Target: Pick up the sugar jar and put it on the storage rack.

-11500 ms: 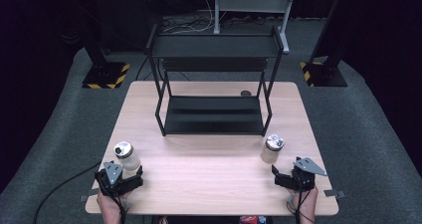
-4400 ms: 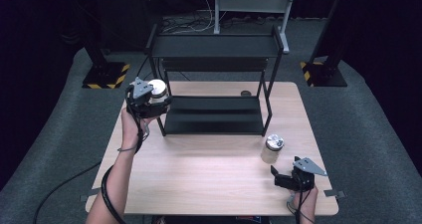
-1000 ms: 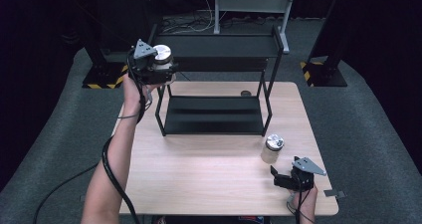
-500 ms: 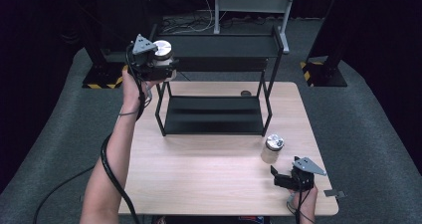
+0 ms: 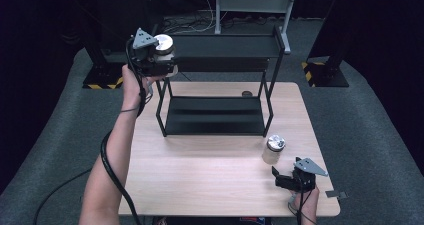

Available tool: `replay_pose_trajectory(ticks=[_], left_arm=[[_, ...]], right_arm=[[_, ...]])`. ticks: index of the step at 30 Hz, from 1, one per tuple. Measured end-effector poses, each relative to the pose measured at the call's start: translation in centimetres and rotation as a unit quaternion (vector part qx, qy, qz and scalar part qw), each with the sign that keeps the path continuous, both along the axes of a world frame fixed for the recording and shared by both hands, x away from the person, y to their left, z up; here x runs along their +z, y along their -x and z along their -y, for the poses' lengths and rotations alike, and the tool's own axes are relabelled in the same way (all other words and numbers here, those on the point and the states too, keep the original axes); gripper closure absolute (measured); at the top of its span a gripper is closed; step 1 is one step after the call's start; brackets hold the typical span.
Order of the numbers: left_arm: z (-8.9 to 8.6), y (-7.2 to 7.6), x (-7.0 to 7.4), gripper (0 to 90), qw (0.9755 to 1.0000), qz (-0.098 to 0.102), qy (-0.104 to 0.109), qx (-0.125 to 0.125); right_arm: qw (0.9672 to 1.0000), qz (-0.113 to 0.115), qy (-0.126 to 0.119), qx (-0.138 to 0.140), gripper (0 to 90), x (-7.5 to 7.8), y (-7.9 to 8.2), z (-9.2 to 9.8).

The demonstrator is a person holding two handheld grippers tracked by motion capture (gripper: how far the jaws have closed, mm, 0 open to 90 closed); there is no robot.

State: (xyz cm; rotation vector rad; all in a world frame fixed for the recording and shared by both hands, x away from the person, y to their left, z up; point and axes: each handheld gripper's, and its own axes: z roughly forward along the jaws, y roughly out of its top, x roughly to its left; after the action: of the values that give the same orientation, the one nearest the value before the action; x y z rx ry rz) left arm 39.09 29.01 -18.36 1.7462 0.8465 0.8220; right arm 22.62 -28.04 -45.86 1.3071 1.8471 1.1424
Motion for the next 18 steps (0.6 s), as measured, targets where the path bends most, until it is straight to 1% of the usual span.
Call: replay_pose_trajectory(ticks=[7, 18], left_arm=[[0.3, 0.0, 0.6, 30.7, 1.0000, 0.006, 0.000, 0.002], [0.9, -0.9, 1.6, 30.7, 1.0000, 0.003, 0.001, 0.007]], right_arm=[[1.0000, 0.000, 0.000, 0.001, 0.0, 0.0, 0.0, 0.0], [1.0000, -0.001, -0.001, 0.001, 0.0, 0.0, 0.0, 0.1]])
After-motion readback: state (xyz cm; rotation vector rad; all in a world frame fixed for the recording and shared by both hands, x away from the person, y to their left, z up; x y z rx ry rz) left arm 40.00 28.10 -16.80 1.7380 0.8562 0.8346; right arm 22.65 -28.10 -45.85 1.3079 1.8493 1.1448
